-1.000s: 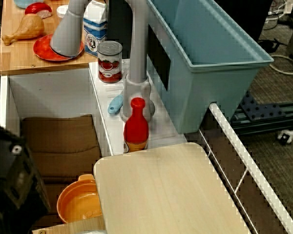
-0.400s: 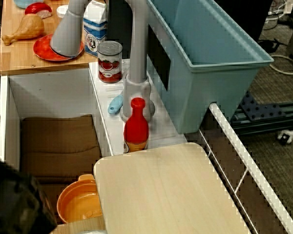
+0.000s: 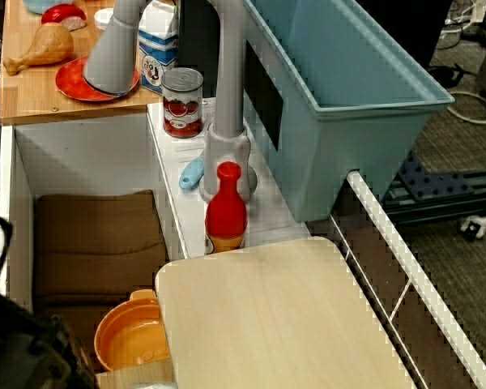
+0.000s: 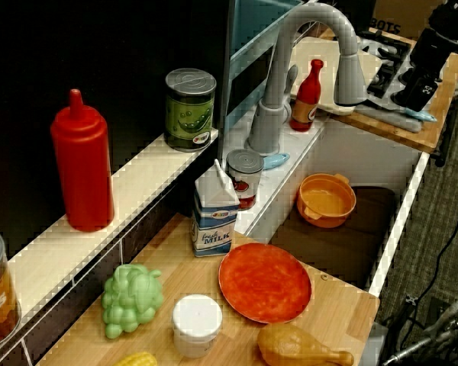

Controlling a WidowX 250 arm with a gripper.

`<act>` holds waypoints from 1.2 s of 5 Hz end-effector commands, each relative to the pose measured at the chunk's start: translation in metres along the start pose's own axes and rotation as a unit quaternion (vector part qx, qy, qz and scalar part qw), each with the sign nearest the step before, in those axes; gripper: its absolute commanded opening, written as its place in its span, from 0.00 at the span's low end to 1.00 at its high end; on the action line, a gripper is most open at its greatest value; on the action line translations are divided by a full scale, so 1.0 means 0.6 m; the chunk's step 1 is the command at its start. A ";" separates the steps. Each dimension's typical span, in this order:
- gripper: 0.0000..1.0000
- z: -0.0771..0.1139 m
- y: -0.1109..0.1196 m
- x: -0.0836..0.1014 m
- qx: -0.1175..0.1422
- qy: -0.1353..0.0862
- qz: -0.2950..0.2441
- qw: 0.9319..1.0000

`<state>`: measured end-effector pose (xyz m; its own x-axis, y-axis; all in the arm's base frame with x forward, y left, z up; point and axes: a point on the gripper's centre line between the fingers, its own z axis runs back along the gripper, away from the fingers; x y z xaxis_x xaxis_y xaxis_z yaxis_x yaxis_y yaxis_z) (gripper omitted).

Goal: Put knife on cutting board

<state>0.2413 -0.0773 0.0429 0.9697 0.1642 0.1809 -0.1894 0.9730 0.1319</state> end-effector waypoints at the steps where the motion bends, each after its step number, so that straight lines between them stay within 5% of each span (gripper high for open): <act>1: 1.00 -0.011 -0.005 0.001 0.000 0.006 -0.005 1.000; 2: 1.00 -0.015 -0.001 0.003 -0.004 0.018 -0.007 1.000; 3: 0.00 -0.018 0.004 0.003 -0.010 0.028 -0.014 0.999; 6: 0.00 -0.021 0.021 0.001 -0.009 0.055 -0.006 0.998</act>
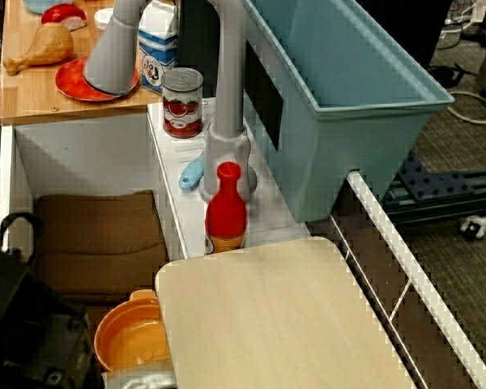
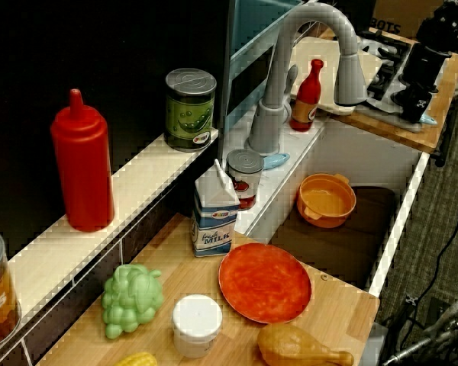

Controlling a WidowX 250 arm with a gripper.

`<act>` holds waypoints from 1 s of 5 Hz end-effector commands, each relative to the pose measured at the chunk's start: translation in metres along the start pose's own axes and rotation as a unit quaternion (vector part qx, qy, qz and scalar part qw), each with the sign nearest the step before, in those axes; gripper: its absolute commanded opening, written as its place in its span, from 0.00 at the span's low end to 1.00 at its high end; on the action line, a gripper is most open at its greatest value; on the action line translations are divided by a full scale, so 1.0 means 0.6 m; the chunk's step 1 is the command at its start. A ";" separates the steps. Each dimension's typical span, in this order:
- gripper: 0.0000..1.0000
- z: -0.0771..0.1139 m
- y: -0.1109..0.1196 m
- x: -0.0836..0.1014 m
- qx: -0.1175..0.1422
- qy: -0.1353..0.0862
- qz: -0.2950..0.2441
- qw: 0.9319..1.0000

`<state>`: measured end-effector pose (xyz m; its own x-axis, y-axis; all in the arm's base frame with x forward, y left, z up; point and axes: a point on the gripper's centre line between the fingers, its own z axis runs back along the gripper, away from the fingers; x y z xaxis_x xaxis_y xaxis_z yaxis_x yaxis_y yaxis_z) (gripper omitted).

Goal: Put knife on cutting board

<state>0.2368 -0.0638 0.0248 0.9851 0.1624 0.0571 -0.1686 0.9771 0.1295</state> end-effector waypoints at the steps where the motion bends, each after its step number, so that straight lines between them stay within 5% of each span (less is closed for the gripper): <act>1: 0.00 0.054 0.005 0.005 -0.029 -0.005 -0.009 1.000; 3: 0.00 0.209 -0.004 -0.002 -0.080 -0.058 -0.056 0.993; 5: 0.00 0.220 -0.030 0.032 -0.104 -0.084 -0.041 0.990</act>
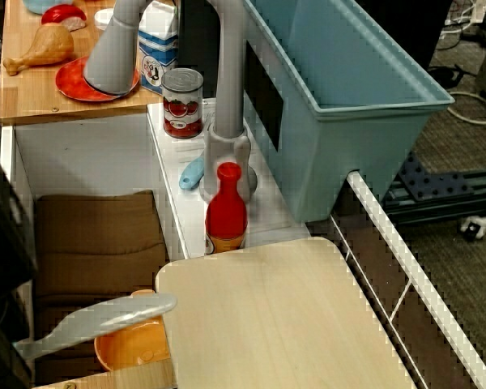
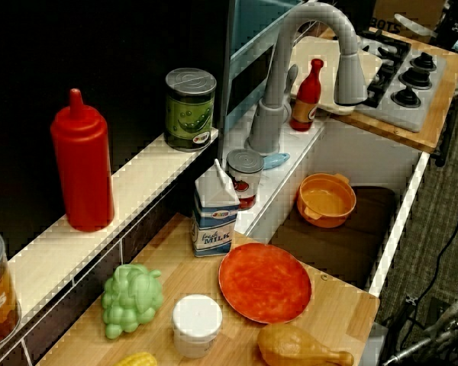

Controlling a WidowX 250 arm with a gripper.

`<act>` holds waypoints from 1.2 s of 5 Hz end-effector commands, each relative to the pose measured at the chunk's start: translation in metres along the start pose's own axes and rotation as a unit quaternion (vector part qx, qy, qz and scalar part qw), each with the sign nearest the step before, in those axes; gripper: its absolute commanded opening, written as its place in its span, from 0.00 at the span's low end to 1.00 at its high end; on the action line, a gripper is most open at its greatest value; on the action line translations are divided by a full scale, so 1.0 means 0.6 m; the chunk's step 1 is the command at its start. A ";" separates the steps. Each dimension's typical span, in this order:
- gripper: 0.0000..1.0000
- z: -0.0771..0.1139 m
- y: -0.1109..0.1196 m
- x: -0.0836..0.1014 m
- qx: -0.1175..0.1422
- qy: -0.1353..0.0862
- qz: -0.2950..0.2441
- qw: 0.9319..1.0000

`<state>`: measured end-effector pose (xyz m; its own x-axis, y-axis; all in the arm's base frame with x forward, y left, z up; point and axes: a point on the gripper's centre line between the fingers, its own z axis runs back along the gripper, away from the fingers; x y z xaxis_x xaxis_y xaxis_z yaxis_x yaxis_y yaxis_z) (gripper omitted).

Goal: Put knife on cutting board

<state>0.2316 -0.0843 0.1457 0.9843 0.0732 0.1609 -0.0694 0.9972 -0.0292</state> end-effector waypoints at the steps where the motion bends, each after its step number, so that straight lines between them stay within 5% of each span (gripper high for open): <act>1: 0.00 0.009 -0.045 0.109 -0.029 -0.039 0.018 0.999; 3: 0.00 -0.011 -0.024 0.220 -0.035 -0.025 0.052 0.998; 4: 0.00 -0.027 -0.001 0.235 -0.029 -0.009 0.061 0.998; 5: 1.00 -0.038 0.012 0.222 -0.023 0.016 0.070 0.997; 6: 1.00 -0.038 0.012 0.222 -0.023 0.016 0.070 0.997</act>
